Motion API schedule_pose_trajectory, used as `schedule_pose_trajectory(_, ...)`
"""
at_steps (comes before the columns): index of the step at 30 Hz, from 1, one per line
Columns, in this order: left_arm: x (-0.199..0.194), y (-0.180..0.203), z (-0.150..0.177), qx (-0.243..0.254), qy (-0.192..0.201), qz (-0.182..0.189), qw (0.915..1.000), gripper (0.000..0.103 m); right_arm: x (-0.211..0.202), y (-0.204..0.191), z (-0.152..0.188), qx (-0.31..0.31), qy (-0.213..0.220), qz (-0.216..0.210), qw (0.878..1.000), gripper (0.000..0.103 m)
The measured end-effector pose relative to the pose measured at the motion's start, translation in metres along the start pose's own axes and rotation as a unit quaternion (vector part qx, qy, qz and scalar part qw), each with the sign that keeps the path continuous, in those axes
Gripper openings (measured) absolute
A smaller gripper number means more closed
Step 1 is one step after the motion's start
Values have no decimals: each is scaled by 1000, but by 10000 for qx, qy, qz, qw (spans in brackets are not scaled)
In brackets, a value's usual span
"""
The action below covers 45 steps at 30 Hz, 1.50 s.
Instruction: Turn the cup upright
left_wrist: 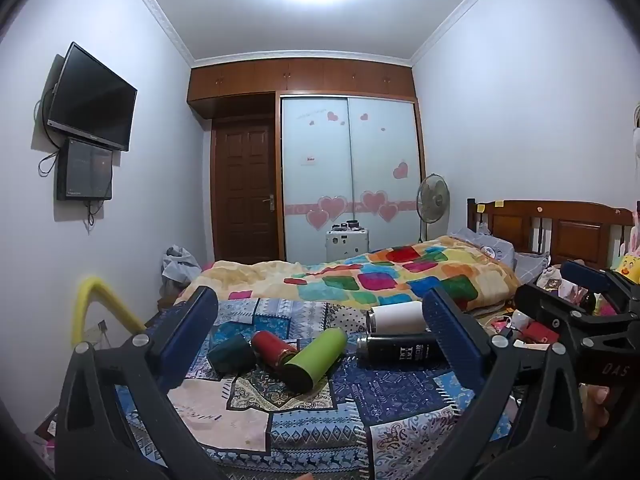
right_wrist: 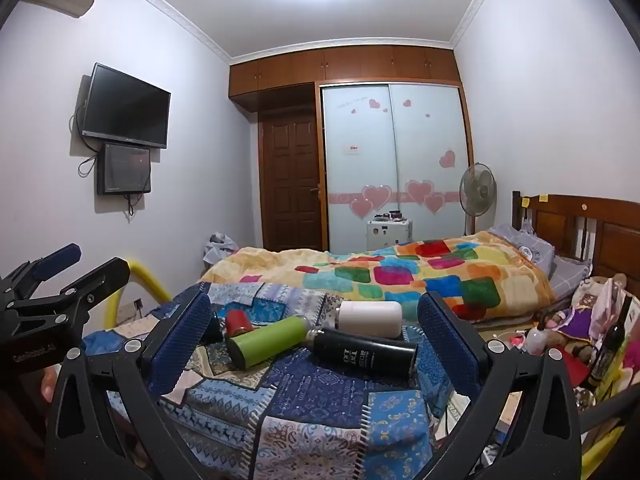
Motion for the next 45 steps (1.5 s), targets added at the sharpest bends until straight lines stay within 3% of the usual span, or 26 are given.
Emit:
schedule_pose_trajectory(4, 1, -1, 0, 43, 16, -62, 10000, 103, -1, 0, 0, 28, -4, -9, 10000, 103)
schedule_pose_trajectory(5, -3, 4, -1, 179, 183, -21, 9997, 103, -1, 0, 0, 27, -5, -9, 10000, 103)
schedule_pose_trajectory(13, 0, -1, 0, -65, 58, 44, 10000, 103, 0, 1, -1, 58, -30, 1, 10000, 103)
schedule_pose_trajectory(45, 4, 0, 1, -43, 81, 1, 10000, 103, -1, 0, -2, 99, -47, -25, 9999, 103)
Point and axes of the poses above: each gripper's, at about its wrist camera, not at the fingertips, and x roughly the way its jaws point, y to its right, z to its underside, the point moved 7 cm from there along x, roughly the way its jaws point, and after that the axes turned 1 degree about -x, right-handed, at the moved point
